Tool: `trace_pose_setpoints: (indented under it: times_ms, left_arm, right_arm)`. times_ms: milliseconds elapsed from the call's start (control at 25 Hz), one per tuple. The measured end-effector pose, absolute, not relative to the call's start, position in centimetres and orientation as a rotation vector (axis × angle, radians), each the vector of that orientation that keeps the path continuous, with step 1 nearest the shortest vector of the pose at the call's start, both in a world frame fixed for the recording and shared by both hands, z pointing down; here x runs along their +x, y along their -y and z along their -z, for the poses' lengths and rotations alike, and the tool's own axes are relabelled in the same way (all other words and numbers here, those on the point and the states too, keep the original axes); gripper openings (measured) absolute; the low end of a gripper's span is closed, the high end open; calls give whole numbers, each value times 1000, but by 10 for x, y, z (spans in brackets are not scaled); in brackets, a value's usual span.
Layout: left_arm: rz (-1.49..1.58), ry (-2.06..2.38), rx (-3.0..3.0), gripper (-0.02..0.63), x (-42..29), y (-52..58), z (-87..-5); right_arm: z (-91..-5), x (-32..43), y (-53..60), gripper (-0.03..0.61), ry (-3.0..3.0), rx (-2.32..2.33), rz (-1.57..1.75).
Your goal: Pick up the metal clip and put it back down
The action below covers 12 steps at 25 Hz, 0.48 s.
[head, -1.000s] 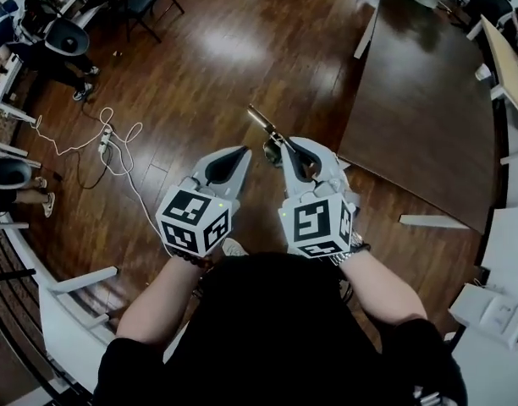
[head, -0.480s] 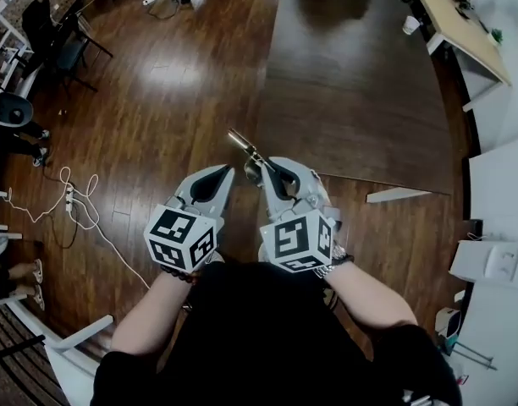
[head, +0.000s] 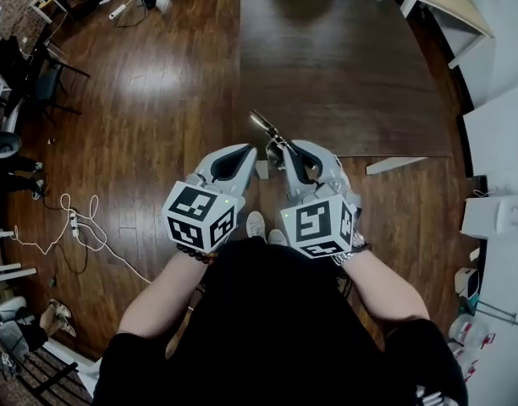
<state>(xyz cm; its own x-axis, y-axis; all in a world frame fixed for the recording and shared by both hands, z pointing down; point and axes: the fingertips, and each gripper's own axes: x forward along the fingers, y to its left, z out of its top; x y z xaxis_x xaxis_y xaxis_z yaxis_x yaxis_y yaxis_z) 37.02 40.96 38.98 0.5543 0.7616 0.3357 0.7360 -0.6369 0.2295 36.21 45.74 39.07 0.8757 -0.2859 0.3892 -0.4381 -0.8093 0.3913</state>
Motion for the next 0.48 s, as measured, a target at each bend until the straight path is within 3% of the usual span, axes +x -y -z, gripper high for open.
trace_pose_setpoints:
  times_ms: [480]
  left_arm:
    - [-628,-1486,2586,15,418,-420,-389]
  right_arm:
    - [-392,402,-471,-6,329,2564,-531]
